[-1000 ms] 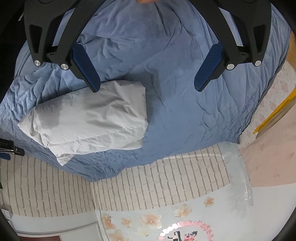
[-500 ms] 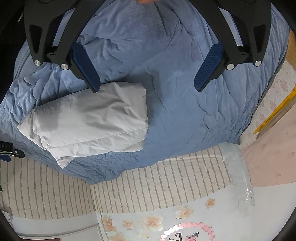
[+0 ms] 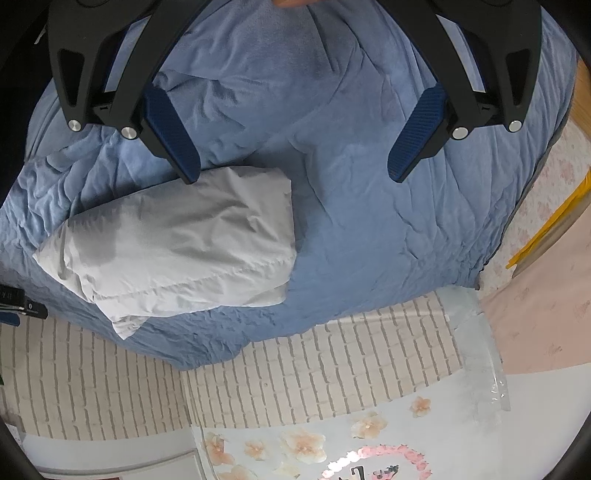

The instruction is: Fold large clothes

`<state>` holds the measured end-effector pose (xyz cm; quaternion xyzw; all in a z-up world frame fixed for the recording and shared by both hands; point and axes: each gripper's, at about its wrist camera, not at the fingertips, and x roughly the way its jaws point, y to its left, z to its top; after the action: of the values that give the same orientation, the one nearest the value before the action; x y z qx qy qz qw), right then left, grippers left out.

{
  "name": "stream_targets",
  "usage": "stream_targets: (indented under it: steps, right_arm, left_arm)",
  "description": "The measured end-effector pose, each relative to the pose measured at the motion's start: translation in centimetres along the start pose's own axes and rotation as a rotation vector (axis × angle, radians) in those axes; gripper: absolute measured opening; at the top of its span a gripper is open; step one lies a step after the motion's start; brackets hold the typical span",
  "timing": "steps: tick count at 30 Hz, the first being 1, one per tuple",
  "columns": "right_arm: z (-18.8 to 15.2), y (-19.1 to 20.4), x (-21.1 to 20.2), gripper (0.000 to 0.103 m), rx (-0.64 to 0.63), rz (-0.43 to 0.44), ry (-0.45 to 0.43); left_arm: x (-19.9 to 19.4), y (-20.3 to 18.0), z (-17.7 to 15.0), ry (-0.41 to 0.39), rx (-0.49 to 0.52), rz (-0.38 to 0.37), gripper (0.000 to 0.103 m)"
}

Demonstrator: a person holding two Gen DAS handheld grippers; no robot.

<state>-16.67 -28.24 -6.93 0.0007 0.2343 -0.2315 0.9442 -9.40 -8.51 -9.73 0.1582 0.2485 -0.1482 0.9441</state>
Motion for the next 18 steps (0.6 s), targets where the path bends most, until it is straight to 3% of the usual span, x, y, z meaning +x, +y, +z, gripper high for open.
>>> stream_targets:
  steps: [18]
  right_arm:
    - [-0.19,0.07,-0.08,0.101,0.001,0.004,-0.001]
  left_arm:
    - [0.62,-0.57,-0.11,0.035,0.029,0.015,0.1]
